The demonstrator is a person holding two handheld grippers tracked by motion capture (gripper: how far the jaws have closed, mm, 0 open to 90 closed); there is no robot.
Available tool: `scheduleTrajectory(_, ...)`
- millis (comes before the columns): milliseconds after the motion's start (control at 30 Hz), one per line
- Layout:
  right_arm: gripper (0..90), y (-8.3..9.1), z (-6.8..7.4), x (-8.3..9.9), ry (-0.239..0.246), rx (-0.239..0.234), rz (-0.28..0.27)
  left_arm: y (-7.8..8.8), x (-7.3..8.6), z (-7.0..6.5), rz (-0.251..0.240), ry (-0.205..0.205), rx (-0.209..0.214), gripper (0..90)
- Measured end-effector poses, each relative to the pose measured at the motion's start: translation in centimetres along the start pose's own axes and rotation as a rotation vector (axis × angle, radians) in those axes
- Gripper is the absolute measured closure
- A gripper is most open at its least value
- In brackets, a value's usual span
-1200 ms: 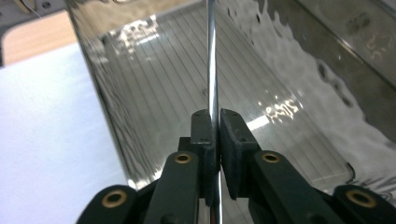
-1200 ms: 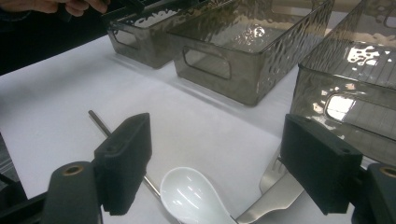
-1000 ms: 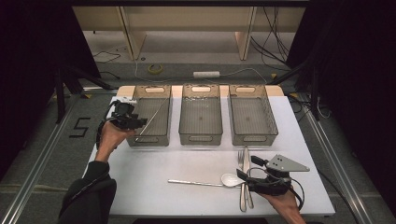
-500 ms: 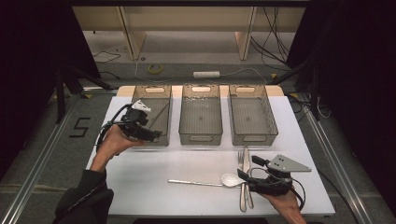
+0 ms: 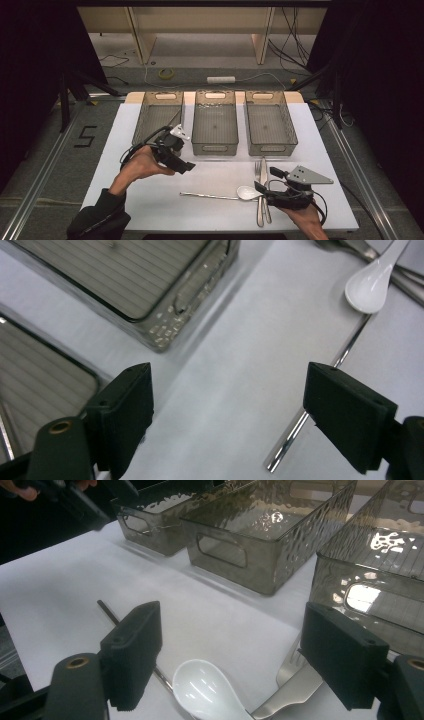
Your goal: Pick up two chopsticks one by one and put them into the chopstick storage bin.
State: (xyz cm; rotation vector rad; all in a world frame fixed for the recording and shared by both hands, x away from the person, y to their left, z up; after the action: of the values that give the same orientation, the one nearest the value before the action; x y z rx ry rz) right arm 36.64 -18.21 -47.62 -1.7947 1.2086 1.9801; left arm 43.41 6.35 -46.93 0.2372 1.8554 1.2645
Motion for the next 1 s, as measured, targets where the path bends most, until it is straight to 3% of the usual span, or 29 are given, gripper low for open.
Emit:
scheduleTrajectory(300,25.6,-0.1,0.1,0.0,0.005,-0.006,0.006,-2.6,1.9,-2.7,0.106,-0.074,0.037,20.1)
scheduleTrajectory(467,25.5,0.0,0.1,0.1,0.003,-0.005,0.005,-3.9,2.7,-3.9,0.162,-0.121,0.059,27.1)
scheduleTrajectory(1000,25.6,-0.1,0.1,0.1,0.007,-0.009,0.008,-6.4,4.8,-5.9,0.28,-0.211,0.098,46.4)
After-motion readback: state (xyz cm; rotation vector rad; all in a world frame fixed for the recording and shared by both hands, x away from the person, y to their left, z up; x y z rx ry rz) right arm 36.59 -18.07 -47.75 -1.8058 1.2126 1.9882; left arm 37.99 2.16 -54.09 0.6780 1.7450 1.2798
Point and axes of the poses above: each handheld gripper's, and its own axes: y roughly backward along the jaws, x roughly out of its underside, z roughly to its left, the point moved 10 cm from there along -y, roughly forward along the jaws, and after that the axes turned 12 degrees about y, right-handed, at the moved point
